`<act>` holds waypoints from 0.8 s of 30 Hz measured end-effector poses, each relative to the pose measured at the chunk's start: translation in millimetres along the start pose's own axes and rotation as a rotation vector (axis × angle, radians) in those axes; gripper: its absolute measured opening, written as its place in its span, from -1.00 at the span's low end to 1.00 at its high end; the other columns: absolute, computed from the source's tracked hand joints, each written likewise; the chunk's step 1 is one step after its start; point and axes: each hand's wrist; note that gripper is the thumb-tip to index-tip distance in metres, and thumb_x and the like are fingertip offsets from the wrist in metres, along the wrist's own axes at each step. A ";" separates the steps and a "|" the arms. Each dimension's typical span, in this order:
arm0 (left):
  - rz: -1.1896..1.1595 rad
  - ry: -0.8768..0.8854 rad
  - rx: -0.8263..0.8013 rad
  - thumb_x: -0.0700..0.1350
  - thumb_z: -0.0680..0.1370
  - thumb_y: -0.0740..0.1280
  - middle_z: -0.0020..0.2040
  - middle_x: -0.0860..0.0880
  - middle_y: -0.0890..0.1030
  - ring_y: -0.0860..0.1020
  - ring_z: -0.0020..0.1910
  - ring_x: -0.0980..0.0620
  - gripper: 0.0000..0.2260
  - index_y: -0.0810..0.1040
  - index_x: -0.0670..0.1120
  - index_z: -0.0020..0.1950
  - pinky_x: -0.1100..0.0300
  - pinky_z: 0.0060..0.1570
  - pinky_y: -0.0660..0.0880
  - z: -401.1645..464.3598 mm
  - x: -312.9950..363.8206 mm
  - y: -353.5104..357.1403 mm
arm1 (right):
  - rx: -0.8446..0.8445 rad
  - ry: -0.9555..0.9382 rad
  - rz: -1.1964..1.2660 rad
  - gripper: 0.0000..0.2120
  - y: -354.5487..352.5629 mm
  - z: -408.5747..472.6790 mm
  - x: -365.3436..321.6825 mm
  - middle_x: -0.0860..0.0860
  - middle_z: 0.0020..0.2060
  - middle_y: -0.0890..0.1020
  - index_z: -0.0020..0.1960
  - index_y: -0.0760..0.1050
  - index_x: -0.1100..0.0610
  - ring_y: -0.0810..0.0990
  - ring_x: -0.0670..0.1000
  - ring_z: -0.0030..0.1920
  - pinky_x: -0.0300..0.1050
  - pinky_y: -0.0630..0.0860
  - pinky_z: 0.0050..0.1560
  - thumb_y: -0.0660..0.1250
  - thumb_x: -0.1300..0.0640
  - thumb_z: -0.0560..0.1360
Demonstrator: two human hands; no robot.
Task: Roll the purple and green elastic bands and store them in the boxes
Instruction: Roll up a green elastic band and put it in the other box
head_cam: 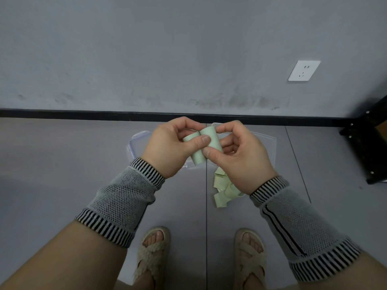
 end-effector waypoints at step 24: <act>-0.110 -0.159 -0.107 -0.25 0.50 0.36 -0.17 -0.23 0.64 0.62 -0.12 -0.18 -0.62 0.41 -0.04 0.27 -0.09 0.03 0.57 -1.1 4.9 0.0 | -0.168 -0.167 -0.205 -0.35 -7.4 1.8 8.7 -0.07 -0.25 0.52 0.22 0.34 -0.29 0.51 -0.13 -0.25 -0.31 0.44 -0.19 0.56 0.07 0.28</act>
Point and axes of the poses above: each hand's wrist, its own z-axis towards the middle knuckle, its own y-axis out of the palm, x = y × z
